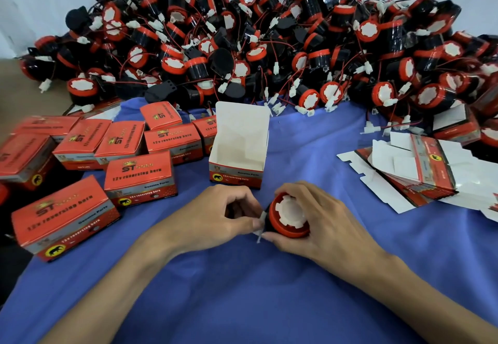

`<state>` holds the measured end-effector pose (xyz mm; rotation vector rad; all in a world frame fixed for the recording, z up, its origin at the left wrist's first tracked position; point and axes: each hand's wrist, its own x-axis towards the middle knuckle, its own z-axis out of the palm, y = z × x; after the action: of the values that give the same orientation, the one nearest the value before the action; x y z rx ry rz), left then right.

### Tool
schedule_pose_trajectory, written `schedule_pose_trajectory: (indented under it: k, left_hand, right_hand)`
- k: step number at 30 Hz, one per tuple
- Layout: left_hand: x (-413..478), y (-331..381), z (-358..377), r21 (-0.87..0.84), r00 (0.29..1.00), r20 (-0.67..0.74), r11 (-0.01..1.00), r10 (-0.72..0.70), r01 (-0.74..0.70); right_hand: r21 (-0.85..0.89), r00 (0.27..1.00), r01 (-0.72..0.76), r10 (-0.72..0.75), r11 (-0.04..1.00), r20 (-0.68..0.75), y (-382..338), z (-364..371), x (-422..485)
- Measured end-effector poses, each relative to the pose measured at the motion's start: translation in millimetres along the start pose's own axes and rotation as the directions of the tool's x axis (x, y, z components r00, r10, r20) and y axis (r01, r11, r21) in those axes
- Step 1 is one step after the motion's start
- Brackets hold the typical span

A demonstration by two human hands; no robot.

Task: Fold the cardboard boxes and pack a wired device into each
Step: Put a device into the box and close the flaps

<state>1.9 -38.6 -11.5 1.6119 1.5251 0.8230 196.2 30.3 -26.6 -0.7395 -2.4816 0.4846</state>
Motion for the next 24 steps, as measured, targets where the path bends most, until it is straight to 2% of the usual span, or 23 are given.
schedule_pose_trajectory:
  k: [5, 10, 12, 17, 24]
  left_hand:
    - [-1.5, 2.9, 0.0, -0.132, 1.000, 0.009, 0.991, -0.026, 0.027]
    - [-1.3, 1.3, 5.5, -0.203, 0.998, -0.051, 0.979, -0.034, 0.023]
    - [-0.8, 0.0, 7.6, -0.182, 0.997, -0.075, 0.983, -0.029, 0.015]
    - [0.7, -1.9, 9.9, -0.135, 0.995, -0.091, 0.991, -0.031, 0.018]
    - [0.9, -2.2, 10.6, -0.156, 0.993, -0.110, 0.987, -0.042, 0.025]
  right_hand:
    - [0.093, 0.999, 0.009, -0.004, 0.996, -0.053, 2.5, 1.2, 1.6]
    - [0.154, 0.992, 0.076, -0.090, 0.985, 0.088, 9.4, -1.3, 3.0]
    - [0.124, 0.984, 0.107, -0.123, 0.987, 0.127, 10.4, -0.9, 3.0]
    - [0.015, 0.985, 0.157, -0.158, 0.987, 0.070, 9.5, 1.1, 1.8]
    - [0.049, 0.987, 0.138, -0.141, 0.989, 0.076, 9.9, 0.3, 2.1]
